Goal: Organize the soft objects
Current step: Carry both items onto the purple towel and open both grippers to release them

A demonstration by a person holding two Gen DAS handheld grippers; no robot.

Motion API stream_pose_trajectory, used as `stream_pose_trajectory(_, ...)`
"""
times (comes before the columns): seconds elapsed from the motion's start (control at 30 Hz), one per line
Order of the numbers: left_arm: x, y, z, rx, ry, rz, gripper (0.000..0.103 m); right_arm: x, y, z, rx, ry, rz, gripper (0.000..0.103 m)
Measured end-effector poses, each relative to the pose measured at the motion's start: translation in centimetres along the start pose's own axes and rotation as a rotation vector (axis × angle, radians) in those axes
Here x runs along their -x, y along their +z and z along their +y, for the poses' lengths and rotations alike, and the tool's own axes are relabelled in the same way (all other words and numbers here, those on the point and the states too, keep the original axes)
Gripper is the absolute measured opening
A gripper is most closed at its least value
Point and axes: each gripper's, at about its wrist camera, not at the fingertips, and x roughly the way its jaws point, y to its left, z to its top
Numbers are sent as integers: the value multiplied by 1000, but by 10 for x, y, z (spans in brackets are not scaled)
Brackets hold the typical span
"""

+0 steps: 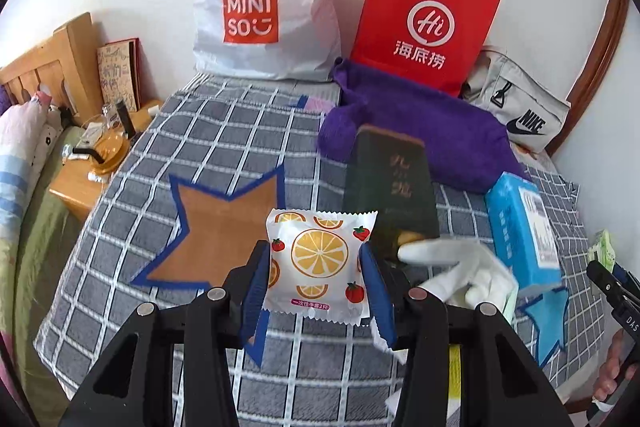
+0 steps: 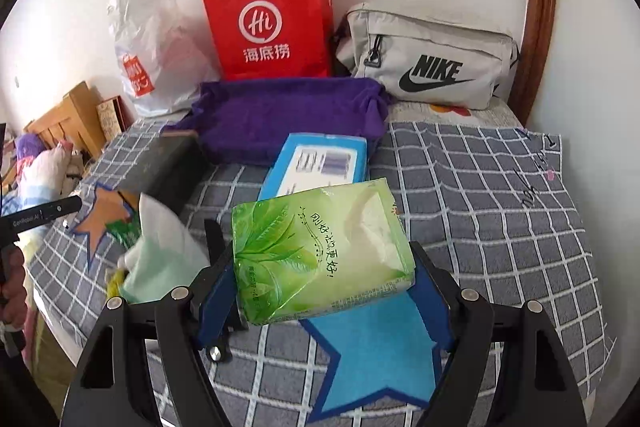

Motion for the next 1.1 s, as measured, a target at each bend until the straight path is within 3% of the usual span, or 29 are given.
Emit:
stream_pose_trajectory(0.5, -36, 92, -30, 4, -33, -17, 44, -47, 94, 5, -19, 23, -11, 78)
stream_pose_trajectory(1.1, -139, 178, -71, -14, -92, 67, 44, -161, 190, 4, 37, 33, 23, 78)
